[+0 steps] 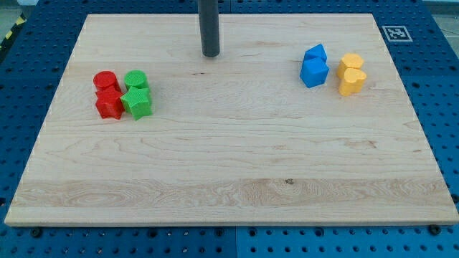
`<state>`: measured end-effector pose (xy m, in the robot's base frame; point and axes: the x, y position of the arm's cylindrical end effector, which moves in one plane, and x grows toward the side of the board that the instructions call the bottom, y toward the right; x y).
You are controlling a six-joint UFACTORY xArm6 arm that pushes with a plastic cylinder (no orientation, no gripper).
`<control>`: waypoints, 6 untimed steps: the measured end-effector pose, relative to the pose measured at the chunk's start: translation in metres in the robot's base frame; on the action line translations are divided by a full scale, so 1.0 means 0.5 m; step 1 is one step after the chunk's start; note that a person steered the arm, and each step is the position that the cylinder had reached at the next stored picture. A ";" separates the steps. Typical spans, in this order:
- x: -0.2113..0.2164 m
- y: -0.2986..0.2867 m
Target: Place the arm to the top left of blue triangle
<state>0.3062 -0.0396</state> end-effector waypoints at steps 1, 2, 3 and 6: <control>-0.018 0.000; -0.039 0.000; -0.062 0.000; -0.091 0.007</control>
<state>0.2605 -0.0363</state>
